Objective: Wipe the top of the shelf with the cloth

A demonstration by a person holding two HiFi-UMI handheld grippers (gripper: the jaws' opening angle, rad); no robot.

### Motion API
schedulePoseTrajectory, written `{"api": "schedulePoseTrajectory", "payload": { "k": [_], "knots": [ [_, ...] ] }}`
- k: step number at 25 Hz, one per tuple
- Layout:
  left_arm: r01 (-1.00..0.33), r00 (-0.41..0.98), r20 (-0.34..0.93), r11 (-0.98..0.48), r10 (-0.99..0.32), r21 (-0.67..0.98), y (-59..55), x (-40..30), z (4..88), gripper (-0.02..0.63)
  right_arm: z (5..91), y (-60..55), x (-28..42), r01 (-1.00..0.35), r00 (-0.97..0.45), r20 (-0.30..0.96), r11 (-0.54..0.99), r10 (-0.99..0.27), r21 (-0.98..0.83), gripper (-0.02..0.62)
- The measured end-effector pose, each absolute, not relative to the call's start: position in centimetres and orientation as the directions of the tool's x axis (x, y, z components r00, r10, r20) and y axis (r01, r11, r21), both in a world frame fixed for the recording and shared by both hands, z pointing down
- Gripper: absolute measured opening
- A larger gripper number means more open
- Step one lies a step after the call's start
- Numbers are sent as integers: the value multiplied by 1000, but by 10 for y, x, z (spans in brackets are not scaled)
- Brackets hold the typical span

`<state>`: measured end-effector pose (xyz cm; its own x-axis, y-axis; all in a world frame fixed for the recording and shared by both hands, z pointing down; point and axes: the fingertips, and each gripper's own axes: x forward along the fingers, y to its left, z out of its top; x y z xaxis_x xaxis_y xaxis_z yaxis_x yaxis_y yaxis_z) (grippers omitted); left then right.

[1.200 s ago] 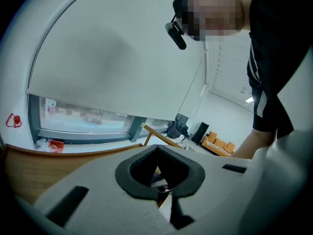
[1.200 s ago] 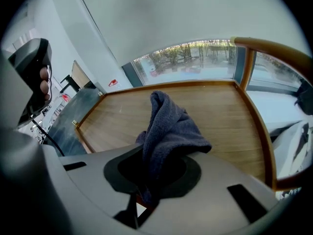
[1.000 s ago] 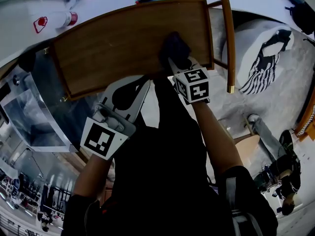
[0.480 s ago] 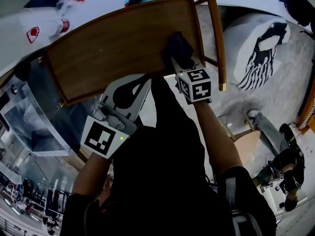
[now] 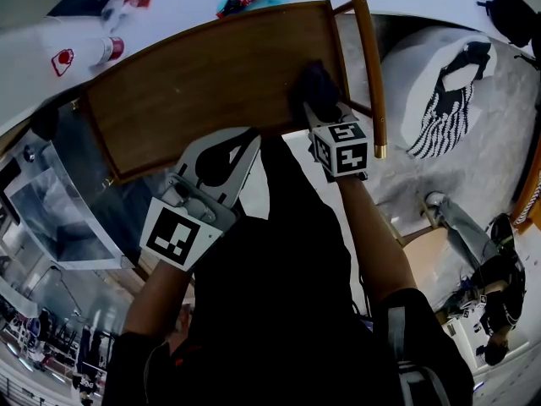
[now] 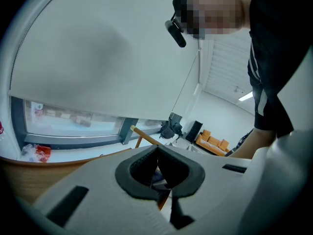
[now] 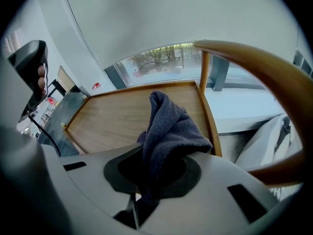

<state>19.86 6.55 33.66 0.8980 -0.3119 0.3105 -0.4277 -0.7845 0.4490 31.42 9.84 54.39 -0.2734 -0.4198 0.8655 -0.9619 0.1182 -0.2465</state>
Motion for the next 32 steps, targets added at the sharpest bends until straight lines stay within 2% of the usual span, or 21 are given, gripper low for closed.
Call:
{"api": "schedulePoseTrajectory", "payload": {
  "k": [15, 32],
  "knots": [
    [-484, 871, 307, -782, -384, 394, 49, 152, 309, 18, 494, 59, 276, -948, -318, 791, 184, -523, -260, 51],
    [-577, 813, 264, -778, -519, 249, 11, 59, 229, 18, 347, -5, 194, -901, -428, 595, 367, -680, -230, 51]
  ]
}}
